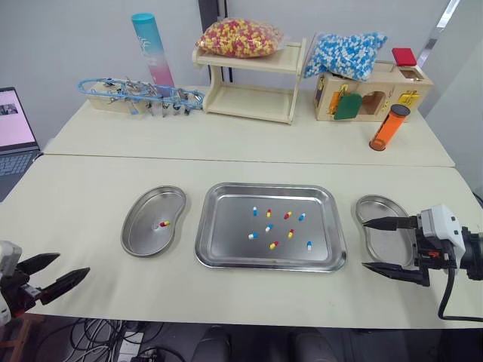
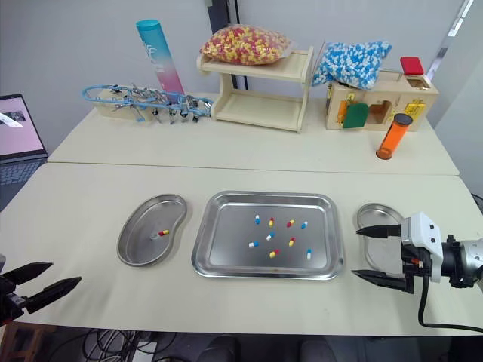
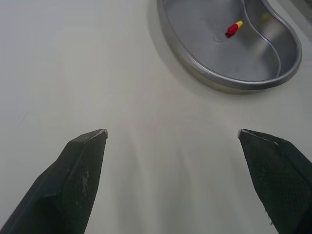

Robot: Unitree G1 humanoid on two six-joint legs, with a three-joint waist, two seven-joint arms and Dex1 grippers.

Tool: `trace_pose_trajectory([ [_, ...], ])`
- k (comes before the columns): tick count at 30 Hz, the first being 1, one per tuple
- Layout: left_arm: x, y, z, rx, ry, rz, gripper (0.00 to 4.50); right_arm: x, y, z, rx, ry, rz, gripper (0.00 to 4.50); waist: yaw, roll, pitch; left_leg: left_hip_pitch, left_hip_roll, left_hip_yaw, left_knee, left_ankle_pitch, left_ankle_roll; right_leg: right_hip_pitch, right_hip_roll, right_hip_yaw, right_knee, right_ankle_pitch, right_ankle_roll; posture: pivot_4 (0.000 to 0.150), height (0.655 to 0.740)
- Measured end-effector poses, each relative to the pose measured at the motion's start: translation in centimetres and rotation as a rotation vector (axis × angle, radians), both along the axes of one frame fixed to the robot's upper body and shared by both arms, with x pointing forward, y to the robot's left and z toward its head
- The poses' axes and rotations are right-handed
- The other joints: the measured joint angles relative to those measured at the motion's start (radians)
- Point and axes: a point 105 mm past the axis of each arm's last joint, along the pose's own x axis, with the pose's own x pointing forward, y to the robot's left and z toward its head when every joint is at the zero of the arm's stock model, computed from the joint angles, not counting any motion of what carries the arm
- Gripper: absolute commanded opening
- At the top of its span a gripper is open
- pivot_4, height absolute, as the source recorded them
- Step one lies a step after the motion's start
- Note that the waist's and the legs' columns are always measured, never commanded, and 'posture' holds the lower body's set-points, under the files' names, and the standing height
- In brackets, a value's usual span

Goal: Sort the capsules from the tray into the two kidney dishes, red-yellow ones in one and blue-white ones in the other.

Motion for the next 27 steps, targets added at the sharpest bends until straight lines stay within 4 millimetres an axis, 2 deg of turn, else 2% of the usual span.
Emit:
trace_pose_trajectory([
  [6,-1.1,-3.5,-0.2,-0.018,0.038,-0.144,4.45,-1.0,-1.8,0.1,-0.061,0.038,-0.03,4.5,0.002,0.0,0.0,0.0,0.0,0.0,0.0,0.0,0.0,0.001,0.0,0.0,0.0,0.0,0.0,0.15,0.74],
  [8,-1.1,-4.1,-0.1,-0.021,0.036,-0.164,4.45,-1.4,-2.2,0.2,-0.08,0.05,-0.035,4.5,0.001,0.0,0.0,0.001,0.0,0.0,0.0,0.0,0.0,0.001,0.0,0.0,0.0,0.0,0.0,0.15,0.74],
  [17,-0.8,-4.1,-0.1,-0.041,0.022,-0.14,4.45,-1.9,-5.7,0.9,-0.176,0.071,-0.142,4.5,0.0,0.0,0.0,0.001,0.0,0.001,0.0,0.0,0.0,0.001,0.0,0.0,0.0,0.0,0.0,0.15,0.74],
  [27,-0.9,-3.3,-0.5,-0.027,0.033,-0.109,4.45,-2.0,-6.3,0.7,-0.209,0.091,-0.151,4.5,0.001,0.0,0.0,0.001,0.0,0.001,0.0,0.0,0.0,0.001,0.0,0.0,-0.001,0.0,0.0,0.15,0.74],
])
